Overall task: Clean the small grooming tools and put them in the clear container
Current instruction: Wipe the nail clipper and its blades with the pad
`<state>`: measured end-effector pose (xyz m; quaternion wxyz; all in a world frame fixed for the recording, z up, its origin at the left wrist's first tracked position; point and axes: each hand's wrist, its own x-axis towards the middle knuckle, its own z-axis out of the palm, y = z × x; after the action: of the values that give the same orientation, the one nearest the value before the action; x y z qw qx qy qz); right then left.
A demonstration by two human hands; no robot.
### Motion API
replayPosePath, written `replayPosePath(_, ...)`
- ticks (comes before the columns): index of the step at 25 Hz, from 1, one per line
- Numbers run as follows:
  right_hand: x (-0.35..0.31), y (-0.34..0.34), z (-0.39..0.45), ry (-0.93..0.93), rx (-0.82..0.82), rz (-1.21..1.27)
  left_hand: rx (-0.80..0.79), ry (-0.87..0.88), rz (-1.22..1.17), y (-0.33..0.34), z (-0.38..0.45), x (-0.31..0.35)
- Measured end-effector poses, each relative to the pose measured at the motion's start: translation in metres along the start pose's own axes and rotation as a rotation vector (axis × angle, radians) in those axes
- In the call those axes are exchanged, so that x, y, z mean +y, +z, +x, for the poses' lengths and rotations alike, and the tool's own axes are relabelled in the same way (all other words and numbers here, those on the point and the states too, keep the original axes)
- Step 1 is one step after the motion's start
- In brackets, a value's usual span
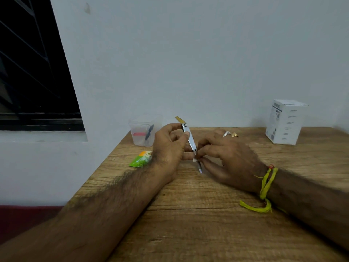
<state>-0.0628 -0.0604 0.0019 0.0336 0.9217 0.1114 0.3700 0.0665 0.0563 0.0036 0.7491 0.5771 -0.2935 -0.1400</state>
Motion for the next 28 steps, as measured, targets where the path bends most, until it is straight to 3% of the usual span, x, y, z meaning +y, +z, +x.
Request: replayPosePath(28, 0.0027, -0.0014, -0.0047, 0.079, -0.04, 0.094, -0.006, -0.007, 0.008, 0.0011, -0.004, 0.0062)
